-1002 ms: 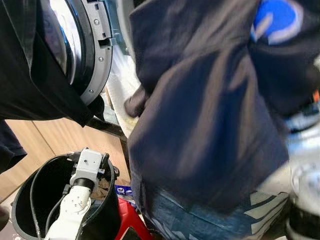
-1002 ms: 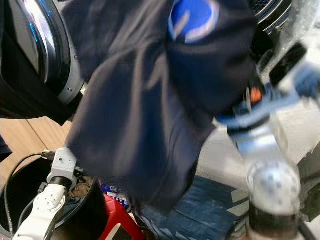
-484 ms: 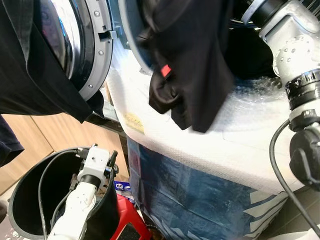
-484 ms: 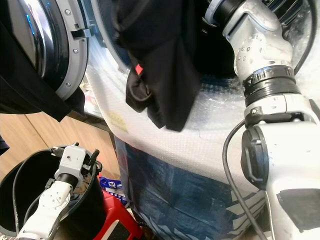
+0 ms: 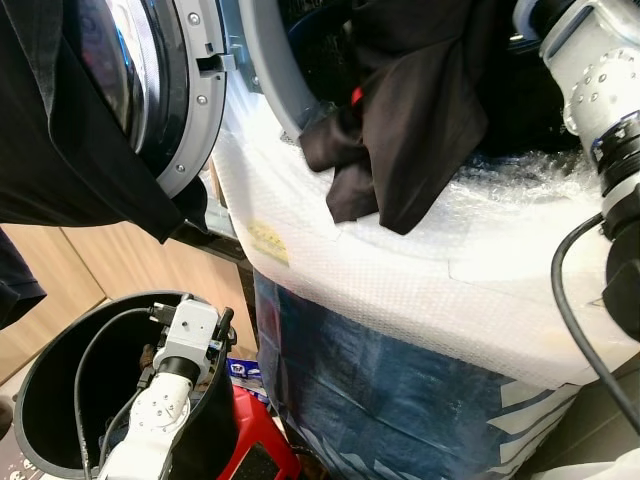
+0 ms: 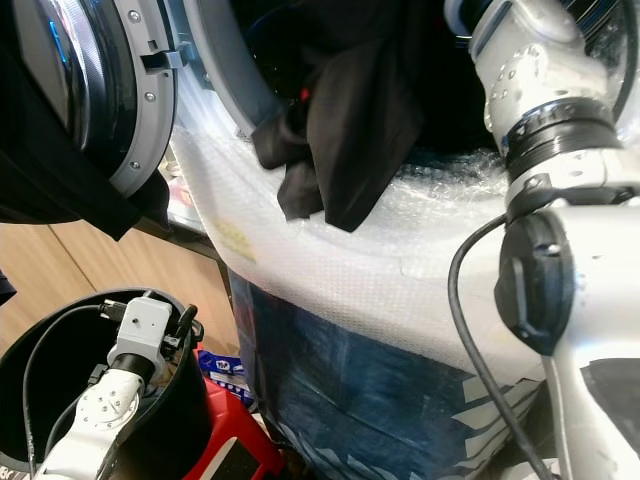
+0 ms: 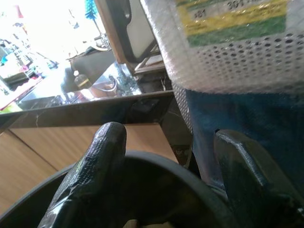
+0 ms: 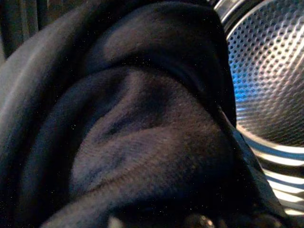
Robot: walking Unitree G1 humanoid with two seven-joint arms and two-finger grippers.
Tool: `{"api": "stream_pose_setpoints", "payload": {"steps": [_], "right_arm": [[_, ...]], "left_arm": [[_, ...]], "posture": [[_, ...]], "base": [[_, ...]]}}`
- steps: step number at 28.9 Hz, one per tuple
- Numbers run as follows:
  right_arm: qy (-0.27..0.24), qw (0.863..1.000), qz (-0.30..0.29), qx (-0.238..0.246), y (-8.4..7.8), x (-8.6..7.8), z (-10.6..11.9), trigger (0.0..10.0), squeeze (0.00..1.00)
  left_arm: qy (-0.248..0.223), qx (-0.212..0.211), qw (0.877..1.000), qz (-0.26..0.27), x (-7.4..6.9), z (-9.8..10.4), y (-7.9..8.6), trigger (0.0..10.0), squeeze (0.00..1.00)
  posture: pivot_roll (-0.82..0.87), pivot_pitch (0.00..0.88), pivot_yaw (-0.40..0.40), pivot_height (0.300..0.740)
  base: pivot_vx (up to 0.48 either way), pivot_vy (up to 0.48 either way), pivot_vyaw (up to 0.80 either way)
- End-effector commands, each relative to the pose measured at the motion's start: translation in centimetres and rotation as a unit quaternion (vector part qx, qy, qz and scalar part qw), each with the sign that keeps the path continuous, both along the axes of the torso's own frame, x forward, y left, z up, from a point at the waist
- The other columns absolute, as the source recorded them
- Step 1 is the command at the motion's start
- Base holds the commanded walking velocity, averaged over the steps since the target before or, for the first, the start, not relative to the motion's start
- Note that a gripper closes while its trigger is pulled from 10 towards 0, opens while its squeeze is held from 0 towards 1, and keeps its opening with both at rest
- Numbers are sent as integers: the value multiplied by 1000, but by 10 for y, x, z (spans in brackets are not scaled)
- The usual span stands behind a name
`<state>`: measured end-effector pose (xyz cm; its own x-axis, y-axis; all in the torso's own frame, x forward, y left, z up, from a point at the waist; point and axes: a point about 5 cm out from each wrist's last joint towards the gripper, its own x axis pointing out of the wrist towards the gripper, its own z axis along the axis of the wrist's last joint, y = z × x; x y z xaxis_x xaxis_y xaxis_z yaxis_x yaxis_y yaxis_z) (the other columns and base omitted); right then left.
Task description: Clothes washing
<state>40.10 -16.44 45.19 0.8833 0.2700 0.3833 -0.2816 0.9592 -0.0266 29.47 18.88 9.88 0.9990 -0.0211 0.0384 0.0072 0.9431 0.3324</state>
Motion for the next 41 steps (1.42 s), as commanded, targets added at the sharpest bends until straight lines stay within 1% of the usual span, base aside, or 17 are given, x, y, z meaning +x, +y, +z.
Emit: {"api": "stream_pose_setpoints", "payload": {"steps": [1,3,7,8,13,16,20,21,22,26,30,33,34,35,36,39,41], "right_arm": [[-29,998,-18,-52,12,-10,27,0,0],[-49,996,-70,-39,11,-15,41,0,0],[-68,991,-118,-19,9,-22,55,0,0],[-87,984,-152,-20,7,-27,66,0,0],[-120,977,-178,-3,12,-34,77,0,0],[-105,984,-146,-18,27,-26,64,0,0],[-49,991,-98,-69,52,-4,19,0,0],[-21,992,-89,-89,58,3,1,1412,0],[20,989,-73,-125,68,11,-26,10000,0],[51,979,-54,-191,84,18,-62,10000,0],[67,970,-39,-232,91,20,-78,10000,0],[65,966,-27,-249,91,19,-76,10000,0],[62,966,-32,-247,88,19,-73,10000,506],[61,967,-36,-245,87,19,-71,10000,506],[55,968,-52,-240,81,19,-65,10000,1000],[49,970,-82,-223,68,19,-56,10000,1000],[43,970,-116,-209,51,18,-46,10000,1000]], "left_arm": [[1,11,1000,3,-1,3,1,10000,0],[1,4,1000,6,-1,3,2,10000,0],[1,1,1000,7,-1,2,2,10000,0],[-2,-1,1000,10,-1,3,1,10000,0],[-7,-10,1000,22,-1,5,0,10000,0],[-8,-9,1000,20,-2,4,-2,10000,0],[-7,-11,1000,17,-2,3,-7,10000,0],[-6,-14,1000,15,-2,3,-9,10000,0],[-4,-15,1000,9,-2,2,-12,10000,0],[1,-20,1000,0,-2,1,-17,10000,0],[4,-26,1000,1,-2,2,-20,10000,0],[5,-28,1000,-5,-3,2,-23,10000,0],[5,-28,1000,-5,-3,2,-23,10000,0],[6,-29,1000,-6,-3,2,-23,10000,0],[7,-28,1000,-7,-3,2,-24,10000,0],[9,-28,1000,-12,-2,2,-25,10000,0],[11,-27,999,-16,-2,3,-25,10000,0]], "posture": [[7,0,23,740],[19,0,19,740],[28,0,4,740],[32,0,-2,740],[36,0,-9,740],[45,0,-24,740],[46,0,-31,740],[52,0,-29,740],[53,0,-33,740],[74,0,-40,740],[72,0,-46,740],[66,0,-44,740],[64,0,-45,740],[64,0,-45,740],[57,0,-39,740],[52,0,-37,740],[43,0,-30,740]], "base": [[0,0,0],[0,0,0],[0,0,0],[0,0,0],[0,0,0],[0,0,0],[0,0,0],[0,0,0],[0,0,0],[0,0,0],[0,0,0],[0,0,0],[0,0,0],[0,0,0],[0,0,0],[0,0,0],[0,0,0]]}}
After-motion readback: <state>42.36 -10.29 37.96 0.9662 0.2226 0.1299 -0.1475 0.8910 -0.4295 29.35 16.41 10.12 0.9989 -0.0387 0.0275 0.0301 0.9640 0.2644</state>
